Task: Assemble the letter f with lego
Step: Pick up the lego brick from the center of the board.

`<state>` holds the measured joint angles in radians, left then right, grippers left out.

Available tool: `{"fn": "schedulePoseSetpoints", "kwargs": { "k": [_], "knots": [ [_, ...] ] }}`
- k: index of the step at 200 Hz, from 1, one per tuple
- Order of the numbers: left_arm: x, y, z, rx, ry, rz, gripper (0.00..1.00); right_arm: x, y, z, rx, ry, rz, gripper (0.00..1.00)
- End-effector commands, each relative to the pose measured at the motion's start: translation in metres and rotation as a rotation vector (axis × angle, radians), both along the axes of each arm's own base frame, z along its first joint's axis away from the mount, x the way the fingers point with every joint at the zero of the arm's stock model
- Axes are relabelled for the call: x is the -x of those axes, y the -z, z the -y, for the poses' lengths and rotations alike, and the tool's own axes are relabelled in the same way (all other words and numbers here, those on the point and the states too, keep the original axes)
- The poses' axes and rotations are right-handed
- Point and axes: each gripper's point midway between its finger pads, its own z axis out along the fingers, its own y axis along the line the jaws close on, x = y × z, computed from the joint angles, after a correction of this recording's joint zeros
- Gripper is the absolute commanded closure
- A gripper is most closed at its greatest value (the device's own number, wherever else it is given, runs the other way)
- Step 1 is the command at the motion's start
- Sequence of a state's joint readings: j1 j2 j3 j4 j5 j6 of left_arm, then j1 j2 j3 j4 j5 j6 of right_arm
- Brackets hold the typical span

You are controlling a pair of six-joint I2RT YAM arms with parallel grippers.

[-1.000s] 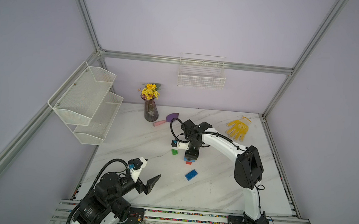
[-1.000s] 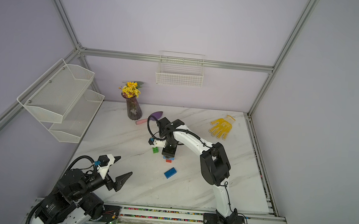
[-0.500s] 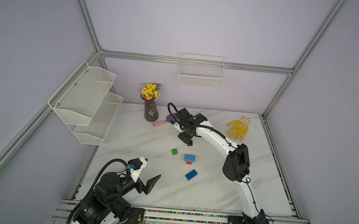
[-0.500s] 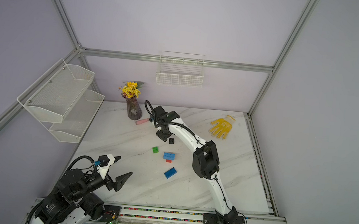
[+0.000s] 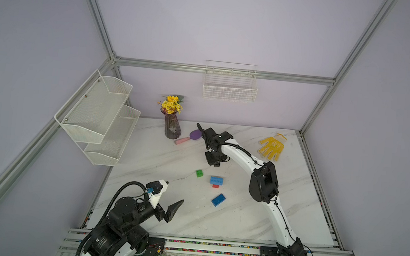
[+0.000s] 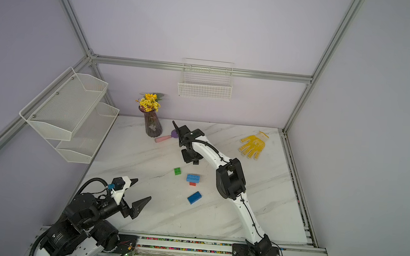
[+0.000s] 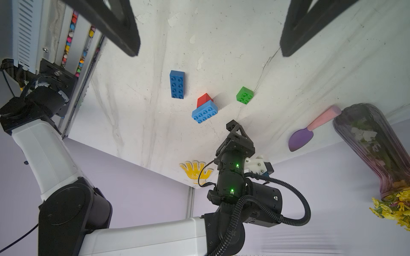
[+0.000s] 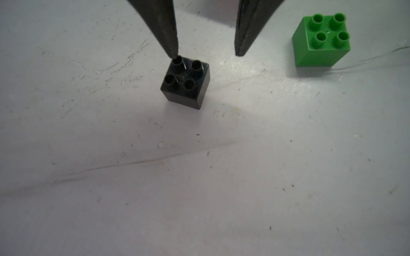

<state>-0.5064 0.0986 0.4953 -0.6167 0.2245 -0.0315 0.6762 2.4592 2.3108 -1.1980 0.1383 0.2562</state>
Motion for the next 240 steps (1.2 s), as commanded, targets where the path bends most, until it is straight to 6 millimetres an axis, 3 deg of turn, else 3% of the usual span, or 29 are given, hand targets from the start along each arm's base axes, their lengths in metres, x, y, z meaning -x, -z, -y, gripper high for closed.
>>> {"fn": "schedulePoseSetpoints", "kwargs": {
  "k": [1,101,240],
  "knots": [
    [0.002,-0.004,0.004,-0.007,0.031,0.041,0.0,0.004,-0.004,0.004,-0.011,0.074,-0.008,0.53],
    [0.002,-0.003,0.005,-0.009,0.034,0.036,0.0,-0.008,0.011,0.029,-0.01,0.158,-0.013,0.49],
    [-0.001,0.0,0.005,-0.016,0.027,0.027,0.0,-0.023,0.028,0.019,-0.067,0.137,-0.034,0.53]
  ]
}}
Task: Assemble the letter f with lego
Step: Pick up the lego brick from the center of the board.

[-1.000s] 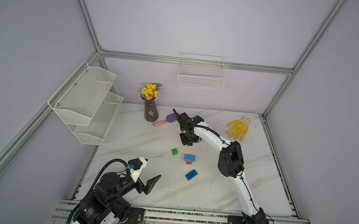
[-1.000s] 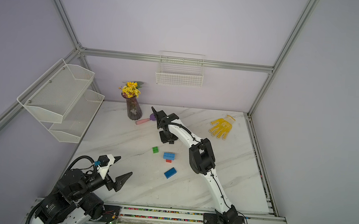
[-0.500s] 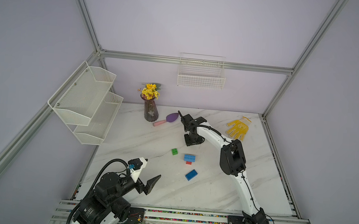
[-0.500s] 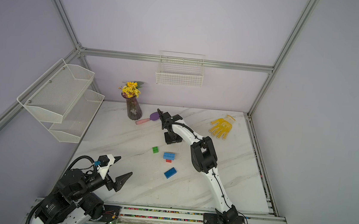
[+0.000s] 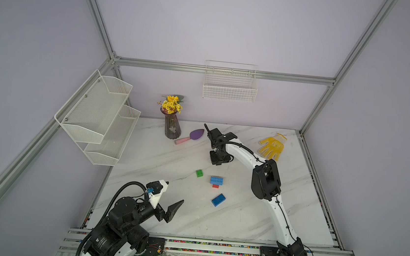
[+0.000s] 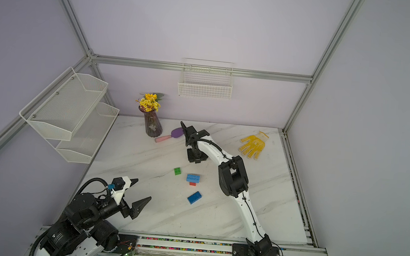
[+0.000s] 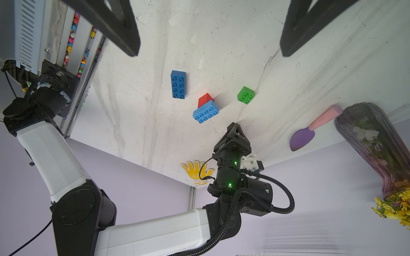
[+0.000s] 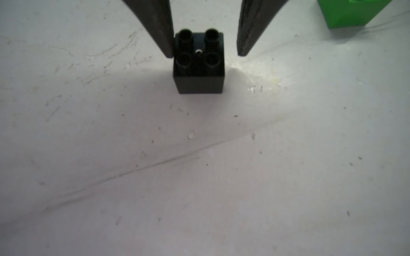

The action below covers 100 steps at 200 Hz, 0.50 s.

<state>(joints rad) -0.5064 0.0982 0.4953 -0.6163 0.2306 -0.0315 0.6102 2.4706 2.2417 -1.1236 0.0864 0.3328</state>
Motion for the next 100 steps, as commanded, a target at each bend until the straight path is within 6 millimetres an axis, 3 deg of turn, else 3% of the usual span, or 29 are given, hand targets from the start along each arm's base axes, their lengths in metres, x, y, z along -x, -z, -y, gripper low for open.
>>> {"fn": "schedulePoseSetpoints", "kwargs": {
  "k": [1,35,68,100],
  "knots": [
    [-0.002,0.0,0.004,-0.018,0.021,0.026,0.0,-0.007,0.004,-0.001,-0.011,0.008,0.004,0.53],
    [-0.002,0.0,0.004,-0.018,0.02,0.025,0.0,-0.008,0.01,0.003,-0.005,0.002,-0.01,0.57],
    [-0.002,0.001,0.005,-0.021,0.023,0.02,0.0,-0.009,0.006,0.005,0.008,-0.034,-0.004,0.81],
    [-0.003,0.002,0.005,-0.021,0.023,0.017,0.0,-0.007,-0.019,0.009,0.034,-0.131,0.025,1.0]
  ]
}}
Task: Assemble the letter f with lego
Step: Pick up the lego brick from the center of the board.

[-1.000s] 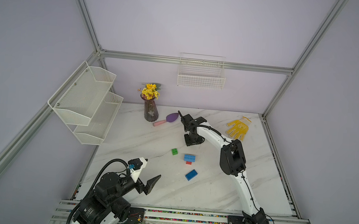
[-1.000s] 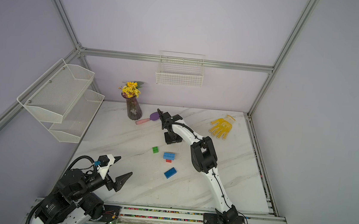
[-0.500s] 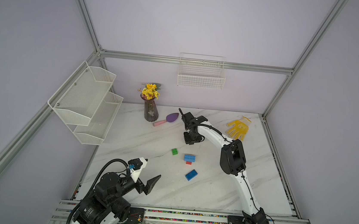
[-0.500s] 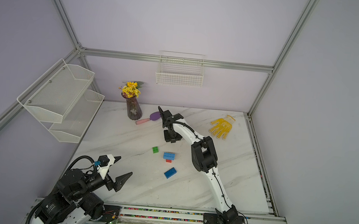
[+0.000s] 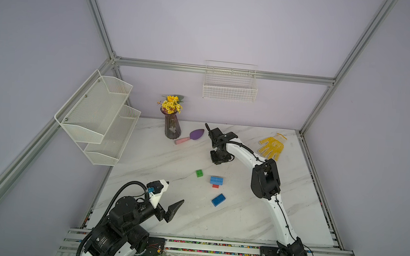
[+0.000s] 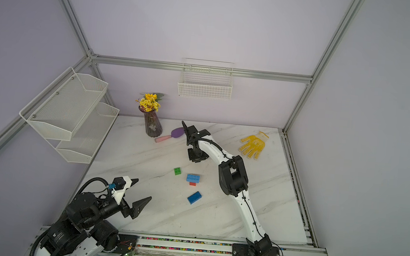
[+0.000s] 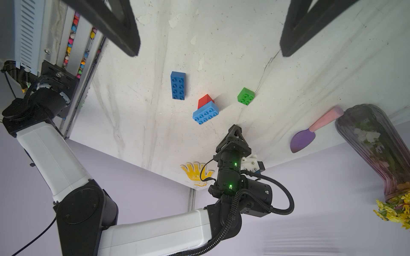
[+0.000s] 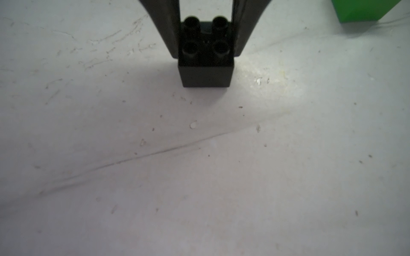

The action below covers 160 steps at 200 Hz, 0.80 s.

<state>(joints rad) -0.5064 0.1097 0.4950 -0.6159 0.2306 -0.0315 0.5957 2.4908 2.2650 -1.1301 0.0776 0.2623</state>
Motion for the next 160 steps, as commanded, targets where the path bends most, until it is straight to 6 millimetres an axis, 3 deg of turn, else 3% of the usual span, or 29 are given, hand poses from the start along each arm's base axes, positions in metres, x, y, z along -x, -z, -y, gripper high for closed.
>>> {"fn": "schedulePoseSetpoints", "kwargs": {
  "k": [1,38,111,134,160],
  "knots": [
    [-0.002,0.0,0.004,-0.015,0.023,0.027,0.0,-0.001,-0.023,0.005,0.022,-0.08,0.029,1.0],
    [-0.002,0.001,0.006,-0.018,0.03,0.017,0.0,0.019,-0.064,0.005,0.005,-0.296,0.023,1.0],
    [-0.002,0.001,0.007,-0.017,0.033,0.014,0.0,0.083,-0.123,0.007,-0.093,-0.727,0.051,1.0],
    [-0.002,0.002,0.007,-0.017,0.037,0.013,0.0,0.106,-0.13,0.006,-0.125,-0.86,0.072,1.0],
    [-0.001,0.001,0.008,-0.015,0.04,0.013,0.0,0.122,-0.123,0.016,-0.096,-0.955,0.047,1.0]
  ]
}}
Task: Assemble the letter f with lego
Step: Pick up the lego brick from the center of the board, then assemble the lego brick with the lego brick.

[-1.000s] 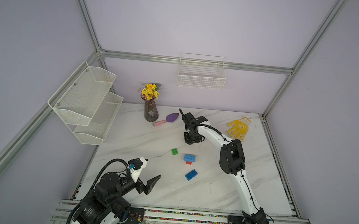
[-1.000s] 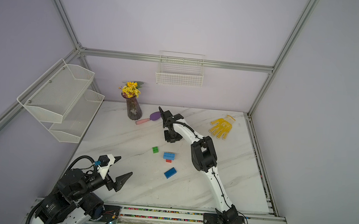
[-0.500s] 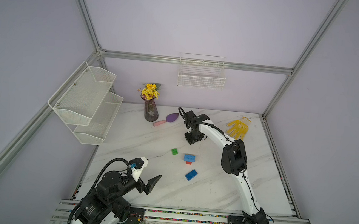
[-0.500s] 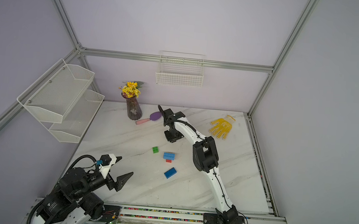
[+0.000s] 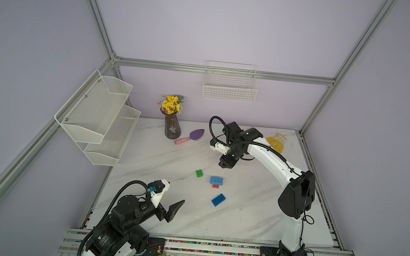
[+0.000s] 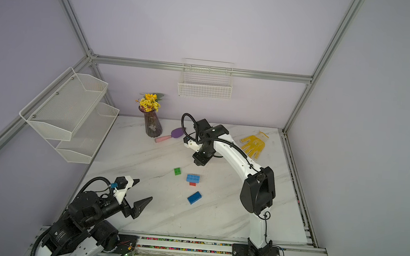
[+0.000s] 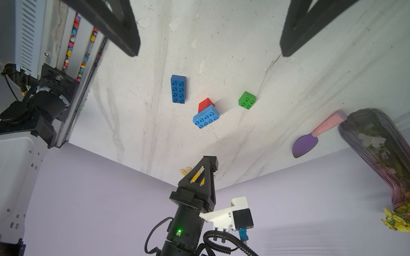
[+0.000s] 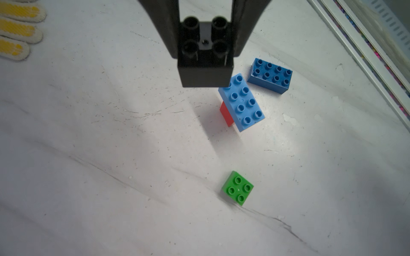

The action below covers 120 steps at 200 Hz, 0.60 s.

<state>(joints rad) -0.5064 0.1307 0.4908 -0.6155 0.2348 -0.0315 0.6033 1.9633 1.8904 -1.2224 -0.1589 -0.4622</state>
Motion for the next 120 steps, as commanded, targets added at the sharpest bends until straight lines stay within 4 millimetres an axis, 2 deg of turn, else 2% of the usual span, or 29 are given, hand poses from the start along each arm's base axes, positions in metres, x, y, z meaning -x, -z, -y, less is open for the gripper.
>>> {"fn": "schedulePoseSetpoints", "kwargs": {
  "k": [1,33,66,97,120],
  "knots": [
    [0.001,-0.004,0.006,-0.004,0.037,0.035,0.0,0.017,0.005,-0.004,-0.007,-0.194,0.004,1.0],
    [0.001,-0.004,0.006,-0.003,0.039,0.036,0.0,0.026,0.005,-0.001,0.027,-0.282,0.013,1.0],
    [0.001,-0.004,0.005,-0.002,0.037,0.038,0.0,0.036,0.008,-0.015,0.057,-0.363,0.037,1.0],
    [0.001,-0.005,0.005,-0.002,0.035,0.046,0.0,0.046,0.018,-0.03,0.058,-0.42,0.056,1.0],
    [0.001,-0.006,0.004,-0.002,0.031,0.049,0.0,0.051,0.027,-0.034,0.063,-0.435,0.041,1.0]
  ]
}}
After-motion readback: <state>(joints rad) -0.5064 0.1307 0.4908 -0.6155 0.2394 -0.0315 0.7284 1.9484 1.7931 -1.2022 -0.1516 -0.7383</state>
